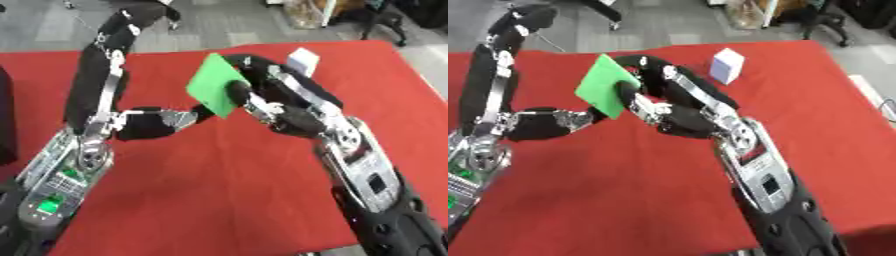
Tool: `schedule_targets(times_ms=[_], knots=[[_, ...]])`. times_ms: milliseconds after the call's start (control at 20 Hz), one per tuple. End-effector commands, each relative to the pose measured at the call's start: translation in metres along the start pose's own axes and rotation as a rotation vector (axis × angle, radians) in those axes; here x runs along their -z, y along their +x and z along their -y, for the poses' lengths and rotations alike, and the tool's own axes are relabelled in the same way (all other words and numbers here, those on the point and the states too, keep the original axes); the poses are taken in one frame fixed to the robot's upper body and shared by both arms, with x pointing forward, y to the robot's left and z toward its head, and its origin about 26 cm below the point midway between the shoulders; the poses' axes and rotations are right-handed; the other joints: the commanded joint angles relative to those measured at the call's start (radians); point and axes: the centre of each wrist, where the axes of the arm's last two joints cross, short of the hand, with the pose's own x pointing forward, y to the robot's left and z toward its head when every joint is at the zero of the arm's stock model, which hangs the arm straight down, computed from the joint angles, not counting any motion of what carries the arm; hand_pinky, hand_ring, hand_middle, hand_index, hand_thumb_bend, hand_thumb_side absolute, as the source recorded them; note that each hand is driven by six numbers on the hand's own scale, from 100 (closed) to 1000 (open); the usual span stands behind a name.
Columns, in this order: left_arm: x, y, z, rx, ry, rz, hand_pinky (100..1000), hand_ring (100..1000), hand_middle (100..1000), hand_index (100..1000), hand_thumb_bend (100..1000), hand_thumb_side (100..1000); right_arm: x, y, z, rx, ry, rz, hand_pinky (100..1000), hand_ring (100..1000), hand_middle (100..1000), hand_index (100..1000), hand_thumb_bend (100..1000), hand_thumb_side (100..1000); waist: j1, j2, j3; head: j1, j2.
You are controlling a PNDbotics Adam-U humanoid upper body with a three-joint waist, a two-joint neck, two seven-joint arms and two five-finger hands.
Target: Pick up the objects with one hand, pass them to the other hand, and then place them into the box on the other side of the table.
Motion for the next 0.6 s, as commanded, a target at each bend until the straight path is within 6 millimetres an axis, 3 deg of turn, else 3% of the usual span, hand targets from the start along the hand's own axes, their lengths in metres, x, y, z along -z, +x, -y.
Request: schedule_targets(times_ms=[50,600], knots=[[0.002,0.010,-0.007,0.026,-0.037,0.102,852,810,819,905,922,382,0.003,0.011,0.002,0.040,0.016,0.005,760,645,287,677,100,569,-0.009,0.002,-0.003,-0.007,-0.002],[-0.010,0.014,0.003,0.153,-0.238,0.188,856,811,821,908,906,398,-0.001,0.024,0.011,0.187,0.043,0.001,760,645,286,678,100,576,-0.013,0.004,-0.003,-0.023,-0.002]])
